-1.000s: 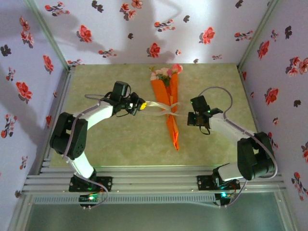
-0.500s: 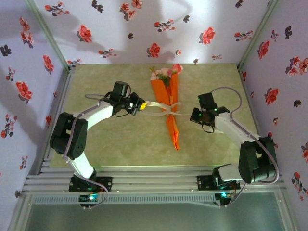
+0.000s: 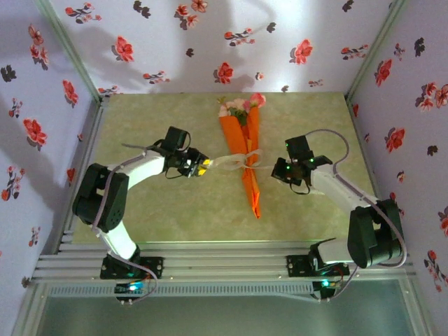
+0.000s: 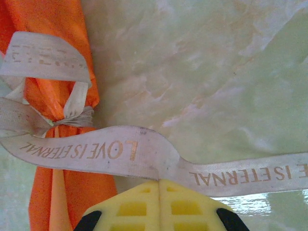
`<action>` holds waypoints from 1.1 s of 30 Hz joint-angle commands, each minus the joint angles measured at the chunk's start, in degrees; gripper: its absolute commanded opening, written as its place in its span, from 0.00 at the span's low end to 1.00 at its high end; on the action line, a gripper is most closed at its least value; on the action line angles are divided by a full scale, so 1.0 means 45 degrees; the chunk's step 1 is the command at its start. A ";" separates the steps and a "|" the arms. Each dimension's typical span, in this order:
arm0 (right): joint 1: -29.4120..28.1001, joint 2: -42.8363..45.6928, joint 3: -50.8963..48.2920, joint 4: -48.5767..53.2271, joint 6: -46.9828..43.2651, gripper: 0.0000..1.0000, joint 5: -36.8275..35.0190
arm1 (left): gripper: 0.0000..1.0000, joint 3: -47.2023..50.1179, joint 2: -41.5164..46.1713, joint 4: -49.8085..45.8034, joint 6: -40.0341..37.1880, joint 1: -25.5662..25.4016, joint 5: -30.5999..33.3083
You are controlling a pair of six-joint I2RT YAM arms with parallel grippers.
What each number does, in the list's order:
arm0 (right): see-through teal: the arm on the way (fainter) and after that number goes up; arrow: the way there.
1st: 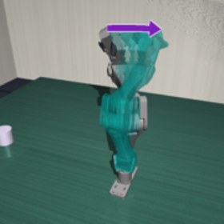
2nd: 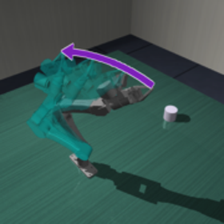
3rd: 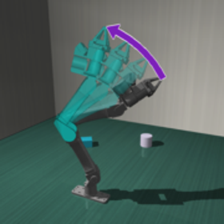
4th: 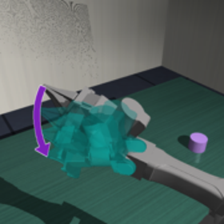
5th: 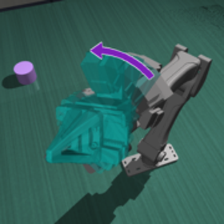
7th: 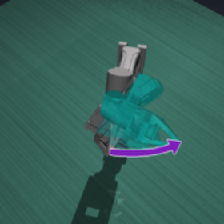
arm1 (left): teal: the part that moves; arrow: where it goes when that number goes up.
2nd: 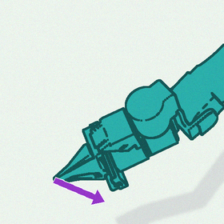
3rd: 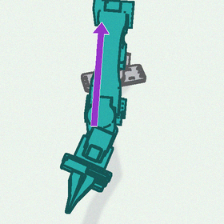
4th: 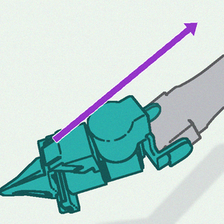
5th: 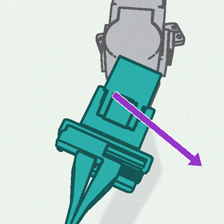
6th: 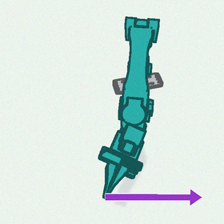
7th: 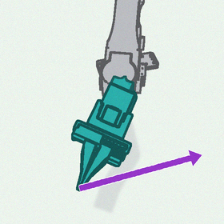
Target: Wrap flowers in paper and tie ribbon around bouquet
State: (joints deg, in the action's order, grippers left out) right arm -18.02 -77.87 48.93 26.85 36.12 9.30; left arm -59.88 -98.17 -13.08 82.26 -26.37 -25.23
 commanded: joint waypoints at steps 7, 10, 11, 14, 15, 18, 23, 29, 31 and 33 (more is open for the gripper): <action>0.0038 0.0092 0.0657 0.0015 0.0932 0.00 0.0663 | 0.54 -0.1780 0.1403 -0.4146 -0.1512 -0.0851 0.1451; 0.0090 -0.0006 0.0824 -0.0114 0.1226 0.00 0.0771 | 0.46 -0.2852 0.0409 -0.3505 -0.0695 -0.1934 0.0333; 0.0117 -0.0056 0.0870 -0.0185 0.1351 0.00 0.0849 | 0.47 -0.3199 0.0028 -0.3150 -0.0277 -0.2328 0.0155; 0.0208 -0.0225 0.1030 -0.0270 0.1596 0.00 0.1021 | 0.51 -0.3696 -0.1015 -0.1482 0.1169 -0.3157 -0.0051; 0.0249 -0.0243 0.1041 -0.0305 0.1667 0.00 0.1082 | 0.51 -0.3881 -0.1363 -0.1083 0.1436 -0.3305 -0.0074; 0.0341 -0.0252 0.1007 -0.0552 0.1967 0.00 0.1239 | 0.45 -0.4471 -0.2348 0.0158 0.2089 -0.3569 -0.0116; 0.0505 -0.0270 0.0983 -0.0855 0.2464 0.00 0.1476 | 0.31 -0.5092 -0.3186 0.0382 0.2369 -0.3593 -0.0038; 0.0625 -0.0406 0.1151 -0.1057 0.2755 0.00 0.1894 | 0.28 -0.4897 -0.3390 0.0460 0.2679 -0.3662 0.0076; 0.0622 -0.0393 0.1130 -0.1026 0.2735 0.00 0.2001 | 0.26 -0.4935 -0.3545 0.0665 0.2828 -0.3664 0.0168; 0.0624 -0.0333 0.1045 -0.0977 0.2735 0.00 0.2055 | 0.23 -0.5065 -0.3664 0.0682 0.2873 -0.3652 0.0281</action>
State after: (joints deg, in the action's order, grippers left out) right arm -15.49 -79.35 52.47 23.24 47.20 17.06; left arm -80.71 -112.81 -11.27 93.80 -42.76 -25.02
